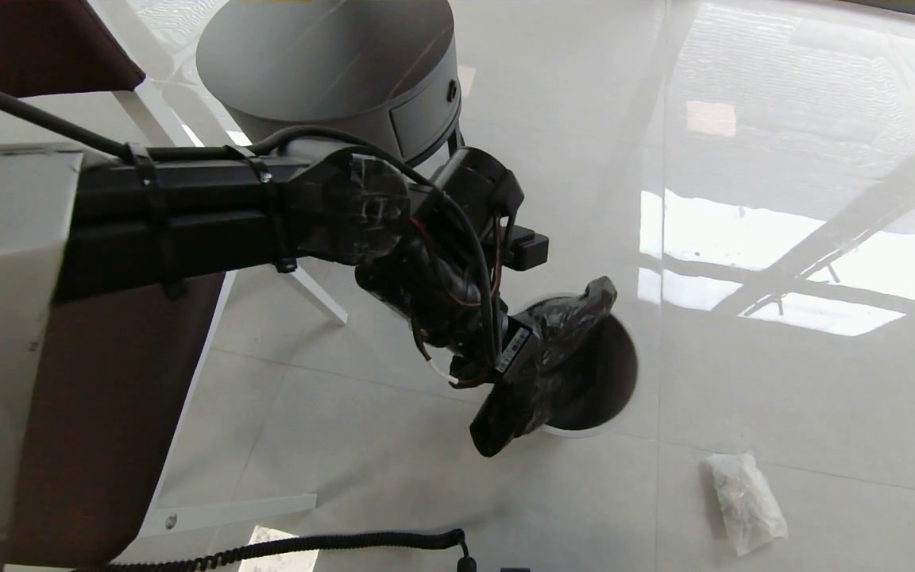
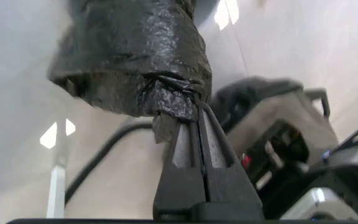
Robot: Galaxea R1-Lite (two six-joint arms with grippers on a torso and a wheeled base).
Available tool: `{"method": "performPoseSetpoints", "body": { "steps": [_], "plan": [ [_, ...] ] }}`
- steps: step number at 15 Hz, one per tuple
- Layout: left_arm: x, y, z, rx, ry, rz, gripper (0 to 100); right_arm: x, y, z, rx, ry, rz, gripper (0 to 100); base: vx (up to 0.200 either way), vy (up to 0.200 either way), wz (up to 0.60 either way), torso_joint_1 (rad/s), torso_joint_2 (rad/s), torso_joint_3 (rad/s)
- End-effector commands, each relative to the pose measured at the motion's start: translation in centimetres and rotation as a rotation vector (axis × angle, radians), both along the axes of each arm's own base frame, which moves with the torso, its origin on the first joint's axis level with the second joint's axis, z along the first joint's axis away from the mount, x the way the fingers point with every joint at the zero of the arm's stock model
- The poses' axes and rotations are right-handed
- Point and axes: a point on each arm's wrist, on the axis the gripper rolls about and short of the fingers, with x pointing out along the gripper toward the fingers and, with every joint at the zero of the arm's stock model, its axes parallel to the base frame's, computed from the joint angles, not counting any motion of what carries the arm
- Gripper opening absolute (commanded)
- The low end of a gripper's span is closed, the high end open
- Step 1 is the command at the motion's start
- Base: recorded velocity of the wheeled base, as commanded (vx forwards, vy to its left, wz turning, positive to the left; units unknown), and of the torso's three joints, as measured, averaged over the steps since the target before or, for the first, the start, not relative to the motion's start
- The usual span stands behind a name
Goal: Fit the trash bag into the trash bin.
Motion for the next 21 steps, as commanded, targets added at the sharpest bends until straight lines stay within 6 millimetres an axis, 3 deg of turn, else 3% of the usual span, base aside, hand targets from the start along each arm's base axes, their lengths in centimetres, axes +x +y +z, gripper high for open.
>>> {"method": "performPoseSetpoints", "body": {
  "steps": [1, 3, 6, 10, 11, 14, 21],
  "plan": [
    [1.0, -0.9, -1.8, 0.032, 0.042, 0.001, 0, 4.7, 3.5, -1.2, -0.047, 0.127, 0.101, 0, 0.000, 0.000, 0.00, 0.000, 0.00, 0.000],
    [1.1, -1.1, -2.1, 0.017, 0.063, -0.007, 0, 6.4, 6.6, -1.1, 0.013, 0.153, 0.134, 0, 0.000, 0.000, 0.00, 0.000, 0.00, 0.000],
    [1.4, -1.4, -2.7, 0.003, 0.095, 0.027, 0, 8.6, 9.3, -1.6, 0.026, 0.165, 0.155, 0, 0.000, 0.000, 0.00, 0.000, 0.00, 0.000],
    [2.2, -2.2, -1.9, -0.146, 0.050, 0.072, 0, 9.0, 11.3, -0.6, 0.025, 0.104, 0.123, 0, 0.000, 0.000, 0.00, 0.000, 0.00, 0.000],
    [2.2, -2.3, -1.9, -0.148, 0.051, 0.070, 0, 8.9, 11.5, -0.7, 0.023, 0.107, 0.132, 100, 0.000, 0.000, 0.00, 0.000, 0.00, 0.000],
    [2.2, -2.3, -2.0, -0.151, 0.059, 0.081, 0, 8.2, 12.5, -1.4, 0.000, 0.130, 0.185, 100, 0.000, 0.000, 0.00, 0.000, 0.00, 0.000],
    [2.2, -2.4, -2.1, -0.155, 0.069, 0.093, 0, 8.0, 19.1, -5.7, -0.136, 0.184, 0.164, 100, 0.000, 0.000, 0.00, 0.000, 0.00, 0.000]
  ]
}}
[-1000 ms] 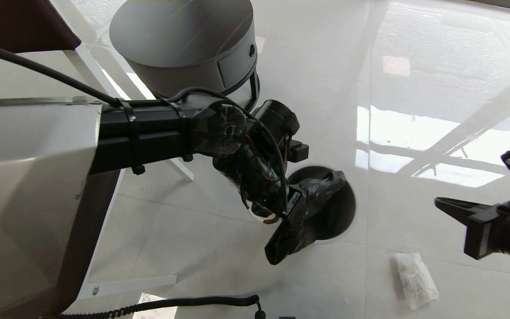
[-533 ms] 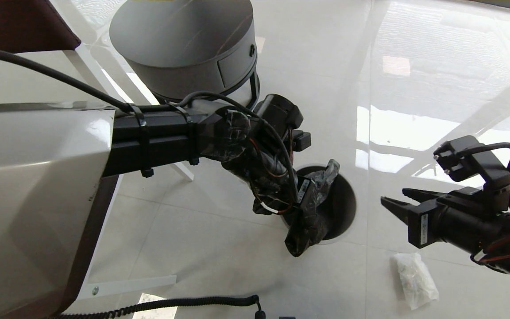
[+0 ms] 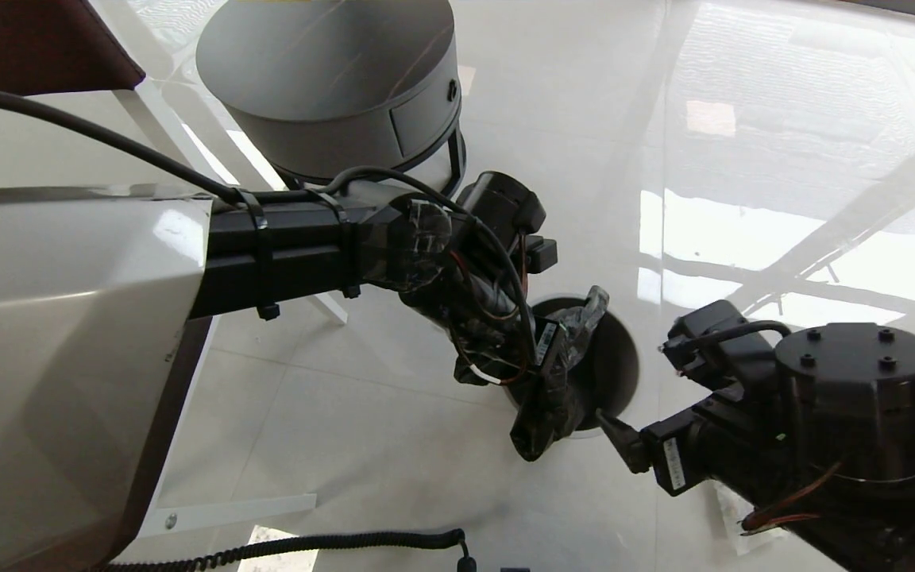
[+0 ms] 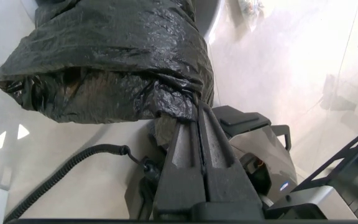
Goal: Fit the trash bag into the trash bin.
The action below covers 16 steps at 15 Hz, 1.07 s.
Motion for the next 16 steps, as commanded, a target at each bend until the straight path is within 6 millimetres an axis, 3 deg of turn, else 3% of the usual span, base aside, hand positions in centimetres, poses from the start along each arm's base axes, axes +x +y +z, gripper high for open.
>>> {"method": "performPoseSetpoints", "body": {
  "steps": [1, 3, 11, 16],
  "plan": [
    [0.0, 0.0, 0.0, 0.000, 0.000, 0.000, 0, 0.0, 2.5, -2.2, -0.031, 0.015, 0.008, 100, 0.000, 0.000, 0.00, 0.000, 0.00, 0.000],
    [0.0, 0.0, 0.0, 0.000, 0.000, 0.000, 0, 0.1, 3.9, -2.8, -0.024, -0.017, -0.009, 100, 0.000, 0.000, 0.00, 0.000, 0.00, 0.000],
    [0.1, -0.1, -0.3, -0.003, 0.014, 0.011, 0, 1.5, 5.8, -6.3, -0.021, -0.026, -0.165, 100, 0.000, 0.000, 0.00, 0.000, 0.00, 0.000],
    [0.1, -0.1, -0.4, -0.005, 0.021, 0.017, 0, 2.3, 7.0, -7.7, 0.005, -0.043, -0.174, 100, 0.000, 0.000, 0.00, 0.000, 0.00, 0.000]
  ]
}}
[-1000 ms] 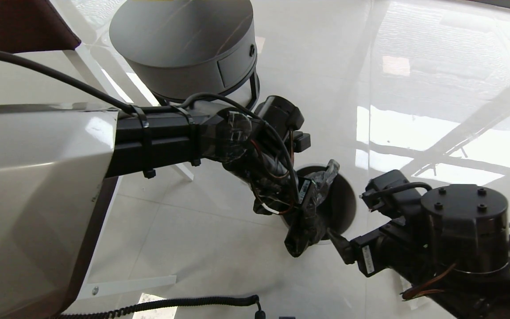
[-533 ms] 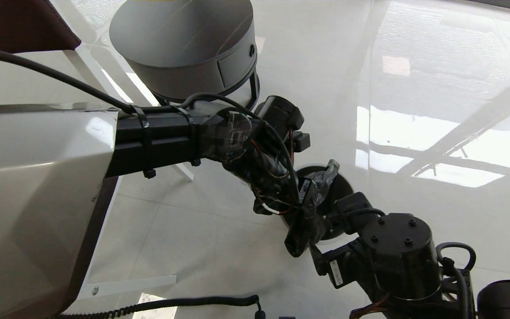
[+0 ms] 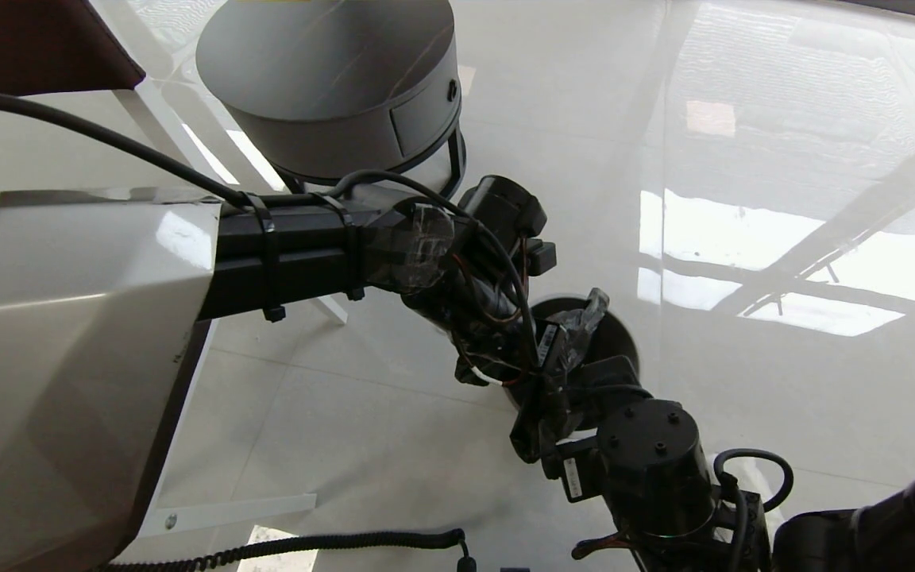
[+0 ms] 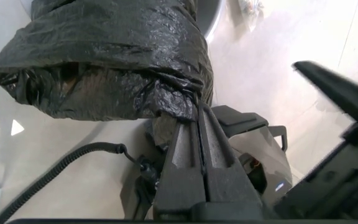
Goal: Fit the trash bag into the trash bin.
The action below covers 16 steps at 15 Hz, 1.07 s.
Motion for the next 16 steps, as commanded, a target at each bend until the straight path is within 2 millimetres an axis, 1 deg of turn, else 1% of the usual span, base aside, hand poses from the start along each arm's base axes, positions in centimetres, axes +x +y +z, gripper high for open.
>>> {"method": "performPoseSetpoints", "body": {
  "steps": [1, 6, 12, 16],
  "plan": [
    [0.1, -0.1, -0.3, 0.002, 0.011, 0.007, 0, 0.2, 0.5, -1.3, -0.023, 0.017, 0.003, 100, 0.000, 0.000, 0.00, 0.000, 0.00, 0.000],
    [0.1, -0.1, -0.3, -0.001, 0.020, 0.016, 0, 1.2, 1.6, -2.8, 0.003, -0.032, -0.045, 100, 0.000, 0.000, 0.00, 0.000, 0.00, 0.000],
    [0.0, -0.1, -0.4, 0.001, 0.026, 0.018, 0, 1.5, 1.8, -3.5, -0.007, -0.032, -0.064, 100, 0.000, 0.000, 0.00, 0.000, 0.00, 0.000],
    [-0.5, 0.1, -0.8, 0.047, 0.080, 0.015, 0, 1.7, 2.0, -3.4, 0.005, -0.045, -0.067, 100, 0.000, 0.000, 0.00, 0.000, 0.00, 0.000]
  ]
}}
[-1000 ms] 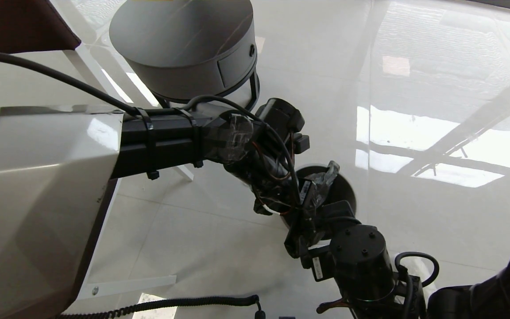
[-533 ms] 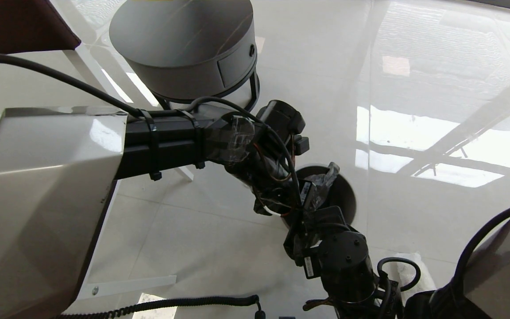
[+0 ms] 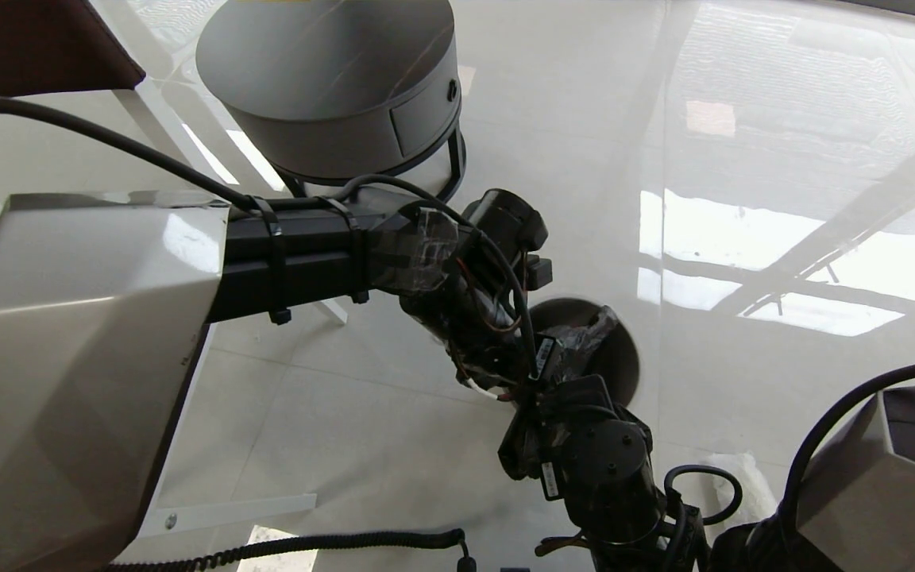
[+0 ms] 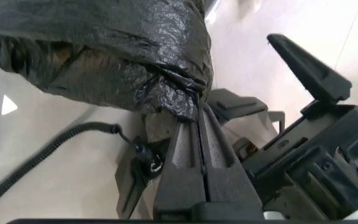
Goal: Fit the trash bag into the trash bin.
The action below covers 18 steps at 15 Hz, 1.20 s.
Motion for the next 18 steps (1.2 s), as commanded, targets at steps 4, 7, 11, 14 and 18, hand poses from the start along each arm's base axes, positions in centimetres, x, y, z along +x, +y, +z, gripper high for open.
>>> {"method": "performPoseSetpoints", "body": {
  "steps": [4, 7, 11, 14, 18],
  "plan": [
    [-0.2, -0.4, -0.9, -0.001, 0.064, -0.007, 0, 0.0, 0.1, 0.0, 0.006, -0.005, 0.001, 100, 0.000, 0.000, 0.00, 0.000, 0.00, 0.000],
    [0.0, -0.6, -1.5, 0.009, 0.076, -0.007, 0, -0.6, 0.3, 0.3, 0.023, -0.016, 0.021, 100, 0.000, 0.000, 0.00, 0.000, 0.00, 0.000],
    [0.1, -0.8, -1.9, 0.008, 0.090, 0.007, 0, -0.9, 0.4, 0.5, 0.021, -0.022, 0.032, 100, 0.000, 0.000, 0.00, 0.000, 0.00, 0.000],
    [0.0, -0.8, -1.9, 0.007, 0.094, 0.023, 0, -1.3, 0.4, 0.9, 0.037, -0.031, 0.043, 100, 0.000, 0.000, 0.00, 0.000, 0.00, 0.000],
    [0.0, -1.0, -2.0, 0.035, 0.074, 0.069, 0, -1.6, 0.3, 1.1, 0.042, -0.035, 0.050, 100, 0.000, 0.000, 0.00, 0.000, 0.00, 0.000]
  ]
}}
